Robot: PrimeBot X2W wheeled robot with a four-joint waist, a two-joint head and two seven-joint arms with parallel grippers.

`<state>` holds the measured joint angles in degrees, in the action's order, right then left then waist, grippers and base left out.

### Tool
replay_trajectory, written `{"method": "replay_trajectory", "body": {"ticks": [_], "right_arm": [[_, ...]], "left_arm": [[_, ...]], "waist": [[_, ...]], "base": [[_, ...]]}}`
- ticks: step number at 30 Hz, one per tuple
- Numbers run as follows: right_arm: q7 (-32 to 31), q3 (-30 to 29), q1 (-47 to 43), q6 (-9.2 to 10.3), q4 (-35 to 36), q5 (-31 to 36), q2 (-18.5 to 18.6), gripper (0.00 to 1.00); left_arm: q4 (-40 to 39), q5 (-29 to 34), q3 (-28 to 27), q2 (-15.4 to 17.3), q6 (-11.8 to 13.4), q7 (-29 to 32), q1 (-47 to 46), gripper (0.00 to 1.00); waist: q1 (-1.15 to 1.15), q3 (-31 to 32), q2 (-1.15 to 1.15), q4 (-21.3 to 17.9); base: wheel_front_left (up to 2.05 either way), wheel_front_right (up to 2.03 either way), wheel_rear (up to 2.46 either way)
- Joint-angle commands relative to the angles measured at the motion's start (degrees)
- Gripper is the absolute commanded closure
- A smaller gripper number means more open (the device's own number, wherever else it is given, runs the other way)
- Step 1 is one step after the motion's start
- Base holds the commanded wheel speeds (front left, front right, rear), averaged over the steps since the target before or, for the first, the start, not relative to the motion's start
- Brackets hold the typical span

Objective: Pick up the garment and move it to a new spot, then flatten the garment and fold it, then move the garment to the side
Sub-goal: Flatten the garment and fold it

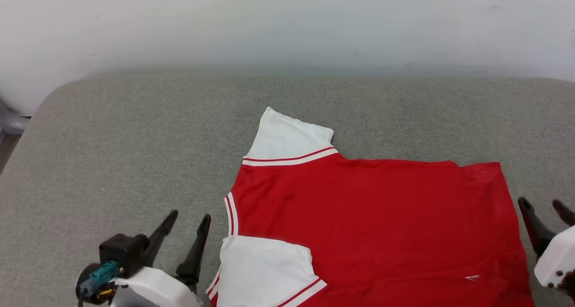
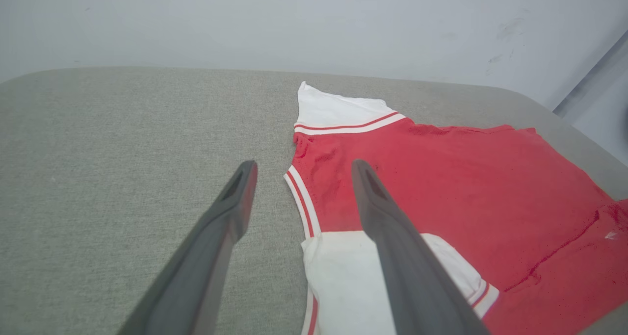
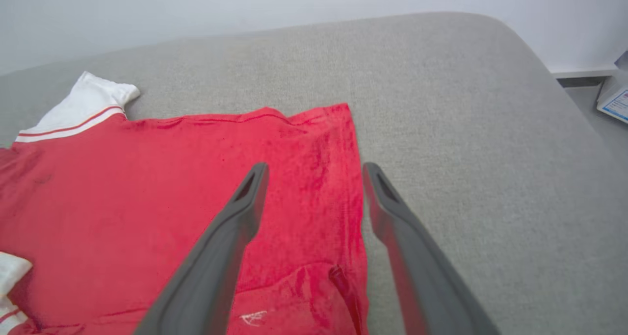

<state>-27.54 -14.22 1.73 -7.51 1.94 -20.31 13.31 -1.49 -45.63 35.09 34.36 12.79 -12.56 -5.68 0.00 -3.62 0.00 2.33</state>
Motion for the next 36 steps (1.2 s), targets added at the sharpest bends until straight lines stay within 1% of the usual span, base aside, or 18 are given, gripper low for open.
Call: {"method": "replay_trajectory", "body": {"ticks": [1,6,8,9,11,13,15,19,25,28,31,32,36], "right_arm": [[1.5,0.5,0.7,0.05,0.6,-0.7,-0.3,0.00],[9.9,2.2,1.0,0.05,3.5,-2.4,-1.8,0.00],[13.4,3.1,-0.1,0.05,4.5,-2.6,-1.4,0.00],[15.2,3.8,-0.8,0.05,4.8,-2.2,-1.2,0.00],[18.4,4.8,-1.5,0.05,5.0,-1.7,-1.5,0.00],[21.1,5.4,-2.1,0.05,5.0,-0.6,-1.8,0.00],[23.2,5.9,-2.9,0.05,4.1,0.2,-2.4,0.00],[26.1,7.0,-2.8,0.05,2.1,1.1,-3.0,0.00],[28.2,7.9,-1.4,0.05,0.4,1.1,-2.8,0.00],[28.5,8.4,-0.8,0.05,0.1,1.6,-2.5,0.00],[28.7,8.8,0.0,0.05,0.7,1.6,-2.7,0.00],[28.7,9.0,0.2,0.05,1.0,1.6,-2.9,0.00],[28.6,10.0,1.6,0.05,2.5,1.4,-3.4,0.00]], "left_arm": [[-0.3,0.8,-0.5,-0.3,0.1,-0.8,-0.7,0.00],[-2.0,5.4,-3.1,-2.3,-0.5,-2.5,-0.7,0.00],[-3.2,7.1,-5.8,-4.6,-0.7,-2.7,-0.2,0.00],[-3.6,8.2,-7.3,-5.8,-1.2,-2.7,0.5,0.00],[-4.0,11.2,-9.6,-7.7,-2.5,-2.7,1.9,0.00],[-4.1,13.4,-11.7,-10.0,-4.2,-2.7,2.9,0.00],[-3.0,15.4,-13.2,-11.5,-5.9,-2.7,4.1,0.00],[-1.5,18.3,-16.2,-14.6,-9.1,-2.7,5.2,0.00],[-0.2,21.6,-20.1,-17.7,-13.0,-2.7,4.5,0.00],[0.4,22.8,-21.3,-18.2,-14.9,-2.7,3.1,0.00],[2.2,23.3,-21.5,-17.1,-16.6,-2.6,1.0,0.00],[3.2,22.6,-21.3,-16.8,-17.1,-1.4,0.1,0.00],[5.5,21.4,-21.4,-13.2,-18.5,4.3,-6.2,0.00]], "waist": [[0.00,0.1,0.00,-0.1],[0.00,0.2,0.00,-0.1],[0.00,0.0,0.00,0.0],[0.00,-0.1,0.00,0.0],[0.00,-0.3,0.00,0.0],[0.00,-0.5,0.00,0.0],[0.00,-0.7,0.00,-0.1],[0.00,-1.0,0.00,-0.3],[0.00,-1.8,0.00,-1.1],[0.00,-2.8,0.00,-2.0],[0.00,-4.5,0.00,-3.2],[0.00,-5.1,0.00,-3.7],[0.00,-8.7,0.00,-6.2]], "base": [[0.00,0.00,0.00],[0.00,0.00,0.00],[0.00,0.00,0.00],[0.00,0.00,0.00],[0.00,0.00,0.00],[0.00,0.00,0.00],[0.00,0.00,0.00],[0.00,0.00,0.00],[0.00,0.00,0.00],[0.00,0.00,0.00],[0.00,0.00,0.00],[0.00,0.00,0.00],[0.00,0.00,0.00]]}}
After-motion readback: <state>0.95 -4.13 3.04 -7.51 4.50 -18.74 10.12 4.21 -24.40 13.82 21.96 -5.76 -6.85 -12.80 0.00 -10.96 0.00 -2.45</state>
